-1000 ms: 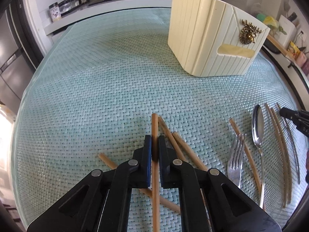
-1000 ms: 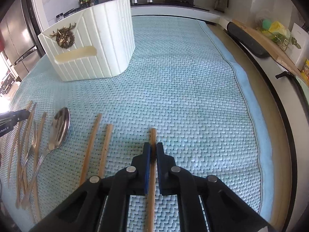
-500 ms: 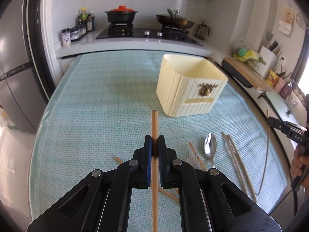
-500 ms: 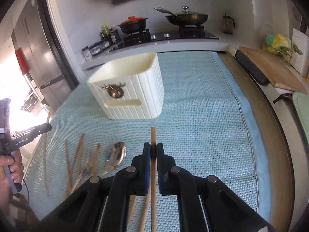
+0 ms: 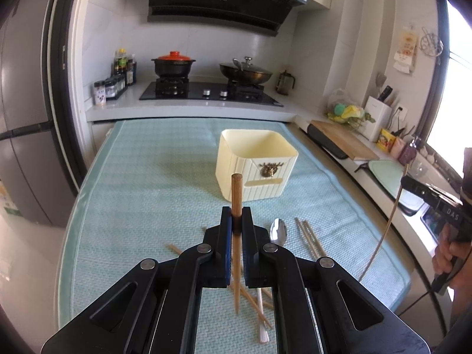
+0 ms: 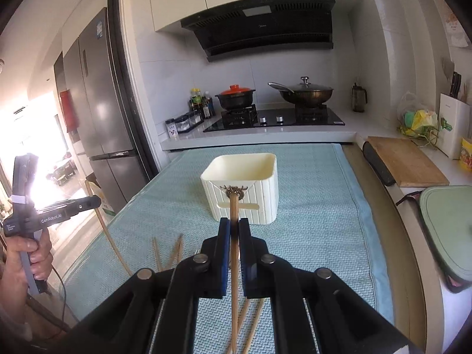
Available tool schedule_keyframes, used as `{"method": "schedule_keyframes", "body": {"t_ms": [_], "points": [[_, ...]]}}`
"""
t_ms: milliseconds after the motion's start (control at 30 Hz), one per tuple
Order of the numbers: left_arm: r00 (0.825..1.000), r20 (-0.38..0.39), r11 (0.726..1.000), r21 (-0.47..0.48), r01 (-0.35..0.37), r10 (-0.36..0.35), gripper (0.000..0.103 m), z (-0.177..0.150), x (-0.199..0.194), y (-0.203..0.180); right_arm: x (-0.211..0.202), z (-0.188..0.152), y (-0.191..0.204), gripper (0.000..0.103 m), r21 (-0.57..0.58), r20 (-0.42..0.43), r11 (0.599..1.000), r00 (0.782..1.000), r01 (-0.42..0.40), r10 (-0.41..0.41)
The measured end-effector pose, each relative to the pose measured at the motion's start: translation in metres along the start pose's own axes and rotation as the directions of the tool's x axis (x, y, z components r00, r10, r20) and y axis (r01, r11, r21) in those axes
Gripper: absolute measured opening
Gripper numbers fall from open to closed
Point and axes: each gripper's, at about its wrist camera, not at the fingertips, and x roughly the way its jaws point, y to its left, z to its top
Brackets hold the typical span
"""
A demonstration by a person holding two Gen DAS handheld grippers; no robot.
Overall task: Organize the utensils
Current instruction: 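Lift the left tool's chopstick over the cream holder while the right tool carries its chopstick there too, then lower the chopsticks into the holder and open both tools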
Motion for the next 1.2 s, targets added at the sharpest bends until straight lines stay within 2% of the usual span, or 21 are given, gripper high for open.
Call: {"method": "schedule_keyframes", "body": {"t_ms": [200,433,567,800,933,1100,1200], "points": [[0.999,0.004,0.999,-0.019,0.047,-0.047,0.004,0.015,0.000,-0.003,-0.012,0.015,0.009,0.006,-0.019,0.068,1.000,0.998,0.005,-0.004],[0.996,0.047,0.997,-0.023,0.078,-0.077,0.004,0.057,0.006,-0.008,0.007,0.040,0.010,0.006,-0.025,0.108,1.000,0.994,0.002,0.001],[0.993,0.089,0.997,-0.029,0.075,-0.072,0.004,0.096,0.015,-0.006,0.023,0.070,0.007,0.006,-0.031,0.149,0.999,0.989,0.015,-0.010],[0.983,0.177,0.997,-0.056,0.051,-0.041,0.004,0.166,0.044,-0.004,0.065,0.143,0.002,0.006,-0.028,0.226,0.999,0.973,0.042,-0.035],[0.975,0.220,0.999,-0.055,0.000,0.012,0.004,0.191,0.072,-0.008,0.094,0.173,-0.004,0.006,-0.002,0.268,0.998,0.962,0.061,-0.059],[0.984,0.177,0.996,-0.089,-0.012,0.028,0.004,0.197,0.126,-0.003,0.133,0.185,-0.016,0.006,0.020,0.302,0.996,0.949,0.084,-0.086],[0.992,0.119,0.995,-0.101,-0.025,0.037,0.004,0.187,0.158,0.000,0.161,0.178,-0.024,0.006,0.021,0.268,0.995,0.959,0.094,-0.096]]}}
